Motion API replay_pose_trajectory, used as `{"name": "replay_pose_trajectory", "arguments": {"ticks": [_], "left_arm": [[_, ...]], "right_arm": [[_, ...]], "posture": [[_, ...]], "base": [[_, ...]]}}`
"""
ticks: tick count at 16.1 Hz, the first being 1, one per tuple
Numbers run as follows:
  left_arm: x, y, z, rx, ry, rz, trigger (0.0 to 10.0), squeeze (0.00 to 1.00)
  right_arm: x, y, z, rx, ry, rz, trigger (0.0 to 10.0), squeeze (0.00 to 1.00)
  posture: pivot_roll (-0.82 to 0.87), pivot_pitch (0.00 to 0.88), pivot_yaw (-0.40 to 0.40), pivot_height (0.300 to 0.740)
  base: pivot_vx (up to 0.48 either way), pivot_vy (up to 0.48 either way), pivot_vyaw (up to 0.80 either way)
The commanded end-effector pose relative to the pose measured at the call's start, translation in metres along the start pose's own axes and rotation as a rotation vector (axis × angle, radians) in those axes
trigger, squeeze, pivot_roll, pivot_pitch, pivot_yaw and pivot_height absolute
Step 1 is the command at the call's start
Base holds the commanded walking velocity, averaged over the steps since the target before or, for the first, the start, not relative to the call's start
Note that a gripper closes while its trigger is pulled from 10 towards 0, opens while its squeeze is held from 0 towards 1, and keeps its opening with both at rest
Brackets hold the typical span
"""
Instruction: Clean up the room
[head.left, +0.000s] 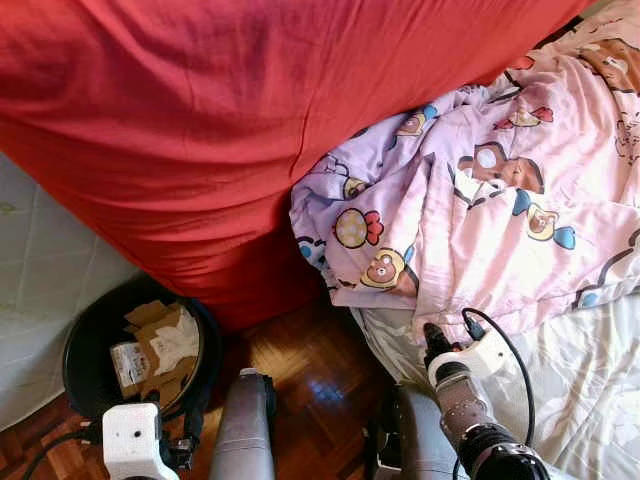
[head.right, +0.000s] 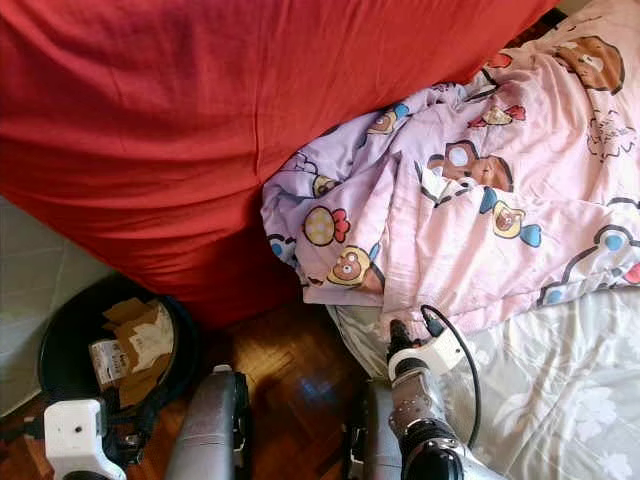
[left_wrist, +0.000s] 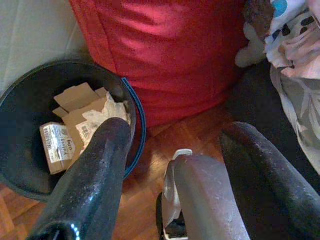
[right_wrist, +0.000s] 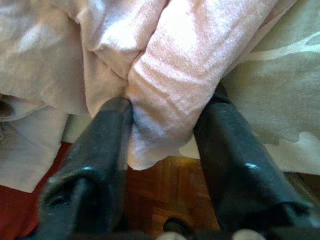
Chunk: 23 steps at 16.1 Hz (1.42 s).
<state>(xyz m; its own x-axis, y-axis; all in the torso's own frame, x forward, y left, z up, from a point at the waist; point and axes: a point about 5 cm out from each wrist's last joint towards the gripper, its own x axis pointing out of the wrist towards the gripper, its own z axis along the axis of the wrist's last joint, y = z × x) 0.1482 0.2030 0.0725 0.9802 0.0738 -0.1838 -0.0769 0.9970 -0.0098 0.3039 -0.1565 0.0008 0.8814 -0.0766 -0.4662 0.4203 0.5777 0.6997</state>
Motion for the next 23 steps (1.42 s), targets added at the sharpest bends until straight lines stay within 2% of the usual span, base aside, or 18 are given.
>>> {"name": "replay_pose_trajectory", "arguments": {"ticks": [1,8,14,17,19,20,22,23], "left_arm": [[-0.005,0.005,-0.011,0.024,0.061,0.015,10.0,0.0],[0.003,0.007,-0.012,0.027,0.051,0.027,10.0,0.0],[0.03,0.014,-0.014,0.032,0.019,0.052,10.0,0.0],[0.047,0.016,-0.021,0.007,0.018,0.07,10.0,0.0],[0.056,0.017,-0.026,-0.026,0.026,0.079,10.0,0.0],[0.059,0.016,-0.029,-0.035,0.032,0.076,10.0,0.0],[0.064,0.012,-0.034,-0.051,0.037,0.07,10.0,0.0],[0.068,0.009,-0.038,-0.065,0.046,0.066,10.0,0.0]], "right_arm": [[-0.004,-0.007,-0.015,-0.007,0.058,-0.016,0.0,0.0],[-0.001,-0.005,-0.001,-0.06,0.002,-0.013,0.0,0.0],[0.003,-0.008,0.033,-0.094,-0.103,-0.033,0.0,0.0],[-0.001,-0.023,0.042,-0.189,-0.125,-0.048,0.0,0.0],[-0.007,-0.036,0.039,-0.274,-0.124,-0.047,0.0,0.0],[-0.012,-0.046,0.036,-0.294,-0.118,-0.062,0.0,0.0],[-0.023,-0.067,0.028,-0.401,-0.095,-0.077,0.0,0.0],[-0.028,-0.074,0.025,-0.464,-0.089,-0.055,5.5,0.0]], "posture": [[0.25,0.393,0.012,0.636],[0.25,0.351,0.007,0.636],[0.23,0.246,-0.008,0.636],[0.2,0.168,-0.026,0.636],[0.17,0.127,-0.034,0.636],[0.16,0.108,-0.037,0.636],[0.14,0.091,-0.04,0.636],[0.11,0.08,-0.039,0.636]], "base": [[0.0,0.0,0.0],[0.0,0.0,0.0],[0.0,0.0,0.0],[0.0,0.0,0.0],[0.0,0.0,0.0],[0.0,0.0,0.0],[0.0,0.0,0.0],[0.0,0.0,0.0]]}}
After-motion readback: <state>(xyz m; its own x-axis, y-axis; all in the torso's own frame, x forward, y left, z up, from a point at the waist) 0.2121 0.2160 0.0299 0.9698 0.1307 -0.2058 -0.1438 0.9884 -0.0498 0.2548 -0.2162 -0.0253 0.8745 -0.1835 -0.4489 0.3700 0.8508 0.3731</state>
